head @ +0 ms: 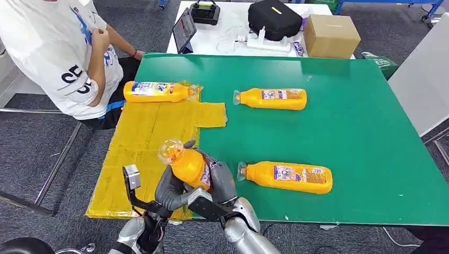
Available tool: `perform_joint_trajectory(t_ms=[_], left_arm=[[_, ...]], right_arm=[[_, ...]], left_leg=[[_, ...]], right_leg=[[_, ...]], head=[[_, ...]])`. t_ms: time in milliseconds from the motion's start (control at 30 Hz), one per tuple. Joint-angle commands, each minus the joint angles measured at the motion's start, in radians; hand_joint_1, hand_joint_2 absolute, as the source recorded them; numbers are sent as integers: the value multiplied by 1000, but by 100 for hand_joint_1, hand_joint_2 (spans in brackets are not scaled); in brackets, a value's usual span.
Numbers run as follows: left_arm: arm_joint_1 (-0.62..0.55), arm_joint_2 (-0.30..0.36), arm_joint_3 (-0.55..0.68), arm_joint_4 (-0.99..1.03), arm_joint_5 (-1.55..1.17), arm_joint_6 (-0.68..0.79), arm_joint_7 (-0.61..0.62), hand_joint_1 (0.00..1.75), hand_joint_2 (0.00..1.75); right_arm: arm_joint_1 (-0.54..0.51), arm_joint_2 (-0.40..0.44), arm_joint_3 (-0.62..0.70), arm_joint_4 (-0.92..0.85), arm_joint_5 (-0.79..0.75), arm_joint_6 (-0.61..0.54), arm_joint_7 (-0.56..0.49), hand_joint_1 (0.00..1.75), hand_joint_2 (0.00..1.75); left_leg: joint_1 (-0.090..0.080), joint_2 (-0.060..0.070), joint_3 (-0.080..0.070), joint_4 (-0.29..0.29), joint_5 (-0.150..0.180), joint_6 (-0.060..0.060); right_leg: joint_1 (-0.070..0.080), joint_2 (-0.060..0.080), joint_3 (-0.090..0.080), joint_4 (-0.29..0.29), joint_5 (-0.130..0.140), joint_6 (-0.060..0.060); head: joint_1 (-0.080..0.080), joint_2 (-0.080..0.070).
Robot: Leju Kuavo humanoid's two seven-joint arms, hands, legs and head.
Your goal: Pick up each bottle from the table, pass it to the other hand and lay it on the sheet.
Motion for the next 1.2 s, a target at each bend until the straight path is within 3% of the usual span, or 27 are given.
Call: perform_joint_trajectory(t_ms=[33, 300, 333, 367, 400, 767, 1000, 1033, 1067, 1100, 1200], left_arm=[[-73, 15, -86, 38, -81, 65, -4, 0, 175], [-120, 14, -138, 138, -299, 153, 10, 0, 175], [-119, 10, -129, 144, -287, 143, 4, 17, 175], [-114, 6, -119, 143, -268, 129, -2, 124, 175], [-105, 3, -107, 136, -236, 104, -5, 175, 175], [-47, -20, -48, 47, 3, -2, 28, 175, 175], [-45, 2, -62, 71, 156, -68, 67, 175, 175], [-43, 2, -64, 64, 155, -58, 64, 175, 175], [-41, 3, -64, 59, 154, -54, 64, 175, 175], [-38, 4, -64, 51, 149, -48, 61, 175, 175], [-34, 8, -58, 30, 137, -36, 55, 175, 175]], right_arm=[[-31, 23, 67, 184, 20, -56, 7, 175, 175], [-30, 33, 62, 117, -20, -78, 23, 175, 175], [-29, 33, 65, 117, -19, -78, 26, 175, 175], [-28, 33, 67, 118, -21, -75, 28, 175, 175], [-26, 33, 72, 123, -18, -73, 31, 175, 175], [-30, 35, 93, 167, -10, -64, 24, 175, 175], [-42, 40, 99, 205, 19, -96, 30, 175, 175], [-43, 42, 93, 209, 27, -119, 35, 147, 175], [-43, 44, 89, 207, 29, -131, 37, 0, 175], [-42, 45, 83, 202, 29, -144, 41, 0, 0], [-53, 38, 86, 191, 40, -130, 67, 0, 0]], left_leg=[[2, -2, 7, -1, -3, -1], [0, -2, 2, 0, 0, -1], [1, -2, 3, 0, -1, -1], [1, -2, 2, 0, -1, -1], [0, -1, 2, -1, 0, 0], [1, 0, 2, 0, -1, -1], [1, 0, 3, 0, -1, -1], [0, 0, 2, 0, -1, 0], [1, 0, 4, 0, -2, -1], [1, -1, 3, 0, -1, -1], [0, -1, 2, 0, -1, -1]], right_leg=[[3, -4, 9, -2, -3, -3], [1, -3, 2, -1, -1, -1], [1, -4, 4, -1, -1, -2], [1, -3, 3, -1, -1, -1], [1, -2, 2, -1, -1, -1], [1, -2, 3, -1, -1, -1], [1, -2, 4, -1, -1, -1], [1, -2, 2, -1, -1, -1], [1, -2, 4, -1, -2, -2], [1, -3, 4, -1, -1, -1], [1, -2, 2, 0, -1, -1]], head=[[0, 0], [0, 0], [0, 0], [0, 0], [0, 0], [0, 0], [0, 0], [0, 0], [0, 0], [0, 0], [0, 0]])
